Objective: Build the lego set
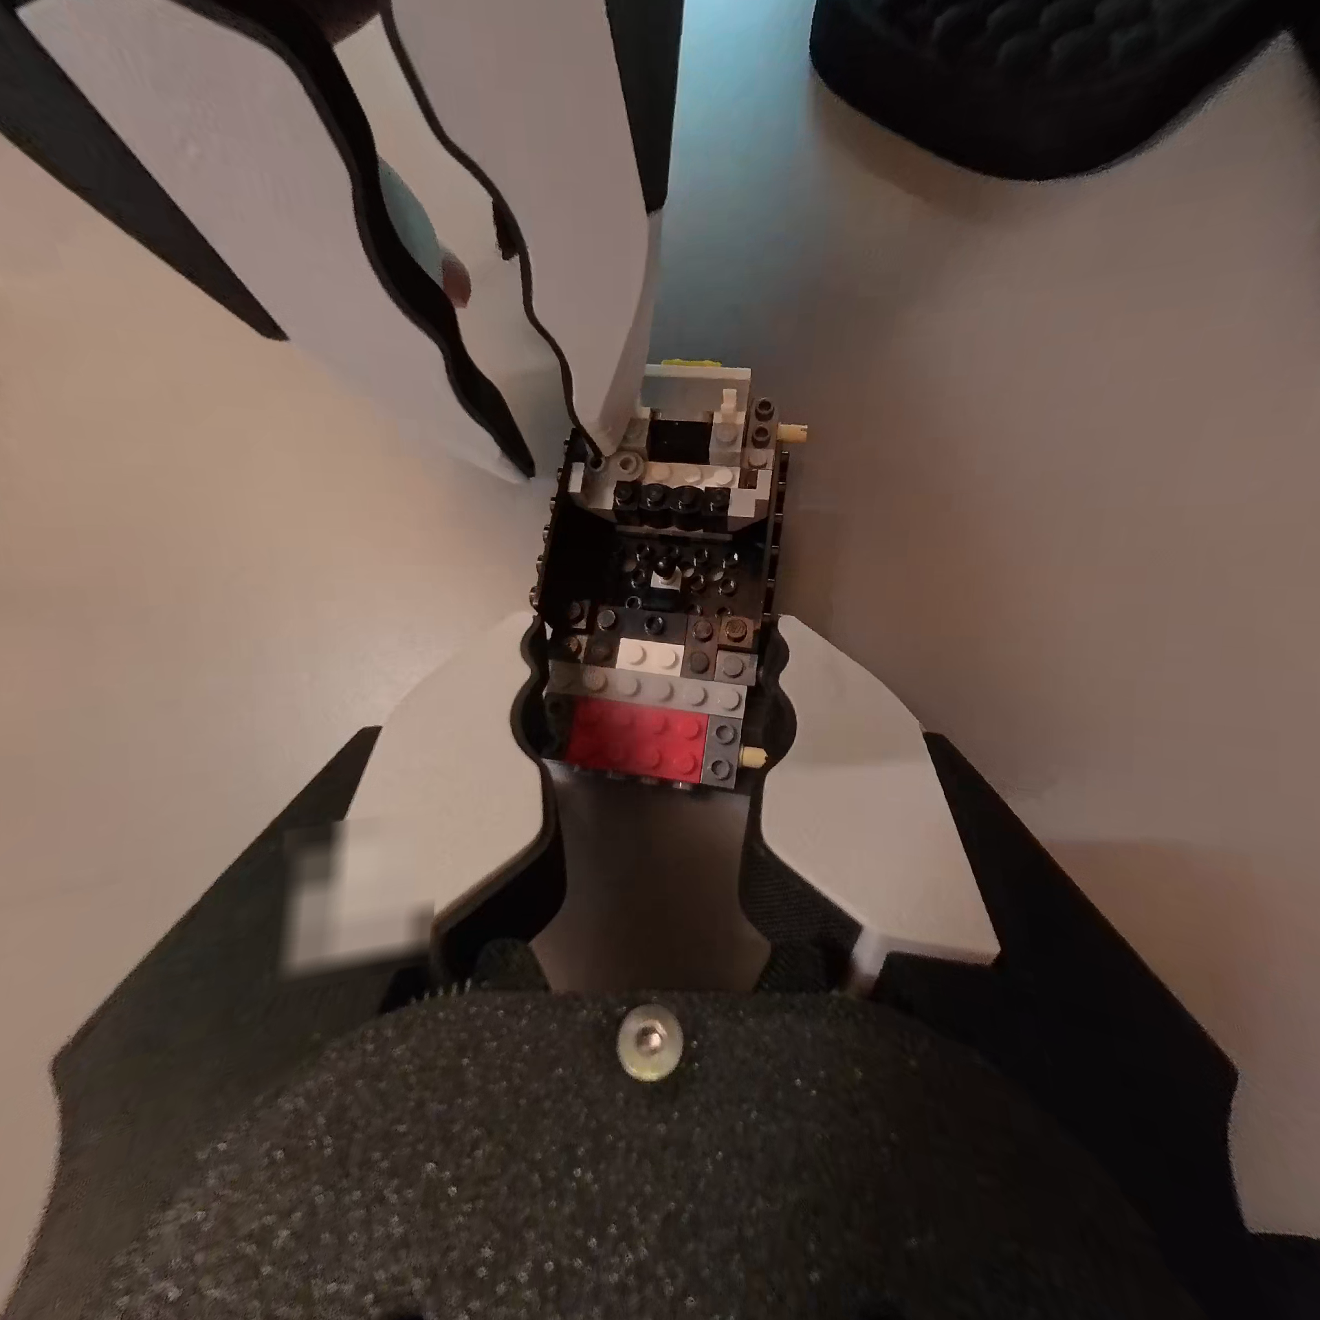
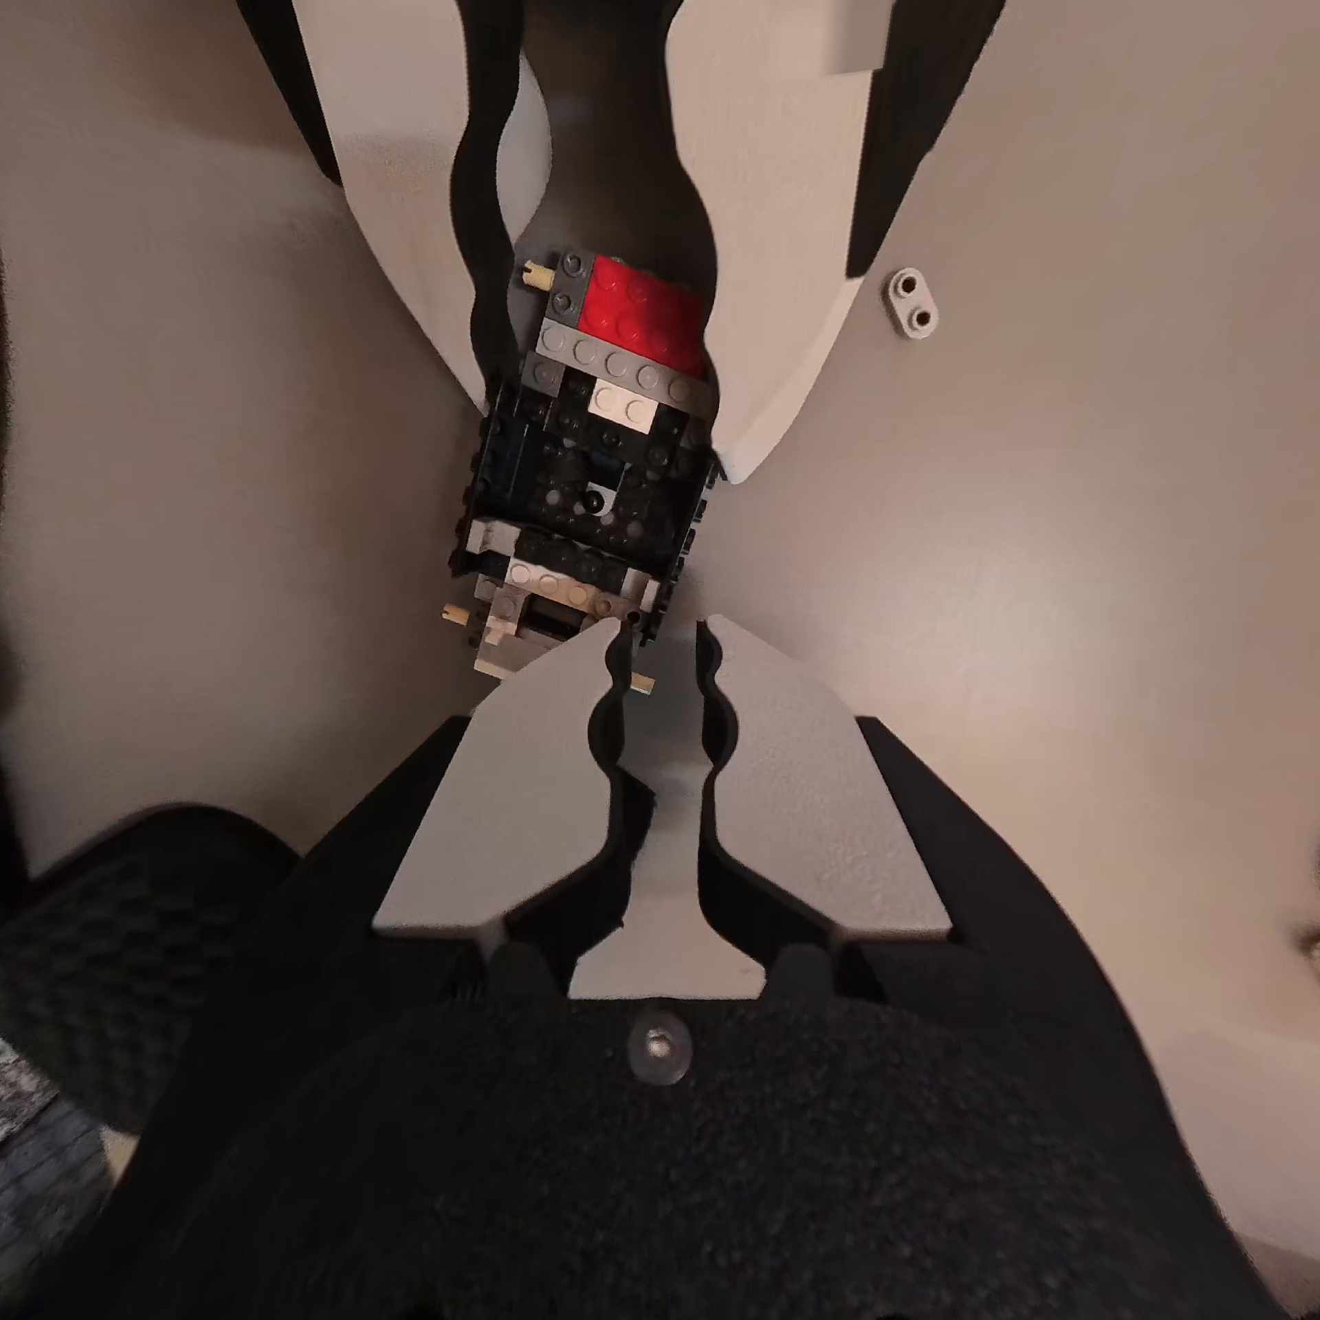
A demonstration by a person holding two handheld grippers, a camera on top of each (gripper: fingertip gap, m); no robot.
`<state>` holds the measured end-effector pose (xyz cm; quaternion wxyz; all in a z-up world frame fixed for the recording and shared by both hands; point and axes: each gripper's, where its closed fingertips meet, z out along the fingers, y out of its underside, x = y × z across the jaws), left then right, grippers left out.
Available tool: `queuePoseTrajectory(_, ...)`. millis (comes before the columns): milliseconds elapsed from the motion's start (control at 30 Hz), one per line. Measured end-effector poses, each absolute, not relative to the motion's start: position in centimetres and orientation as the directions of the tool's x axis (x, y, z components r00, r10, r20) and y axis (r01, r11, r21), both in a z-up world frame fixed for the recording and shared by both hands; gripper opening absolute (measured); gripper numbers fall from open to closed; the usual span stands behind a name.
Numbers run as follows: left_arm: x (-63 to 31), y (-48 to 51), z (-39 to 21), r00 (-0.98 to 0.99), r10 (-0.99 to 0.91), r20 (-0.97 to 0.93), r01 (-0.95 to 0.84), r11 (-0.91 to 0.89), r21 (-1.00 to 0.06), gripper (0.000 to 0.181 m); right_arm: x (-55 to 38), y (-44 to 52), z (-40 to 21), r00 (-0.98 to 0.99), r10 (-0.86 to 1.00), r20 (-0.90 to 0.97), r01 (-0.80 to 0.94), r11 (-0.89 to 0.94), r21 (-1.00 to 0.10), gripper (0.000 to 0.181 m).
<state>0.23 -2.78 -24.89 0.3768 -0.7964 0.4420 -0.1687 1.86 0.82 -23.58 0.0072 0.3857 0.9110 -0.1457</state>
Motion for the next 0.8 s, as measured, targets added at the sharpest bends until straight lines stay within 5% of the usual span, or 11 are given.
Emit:
queuePoseTrajectory(433,0.3,-2.79,-24.95,0.557,-0.827,-0.08,-0.578,-0.316,-0.753,0.057,2.15,0.52,-23.7,-0.719,0.672,-0.178,0.695,0.7,-0.163,0.011)
queuePoseTrajectory(800,0.31,-2.82,-24.93,0.553,-0.829,-0.077,-0.575,-0.314,-0.755,0.057,1.95,0.8,-23.8,-0.712,0.678,-0.182,0.702,0.688,-0.184,0.019)
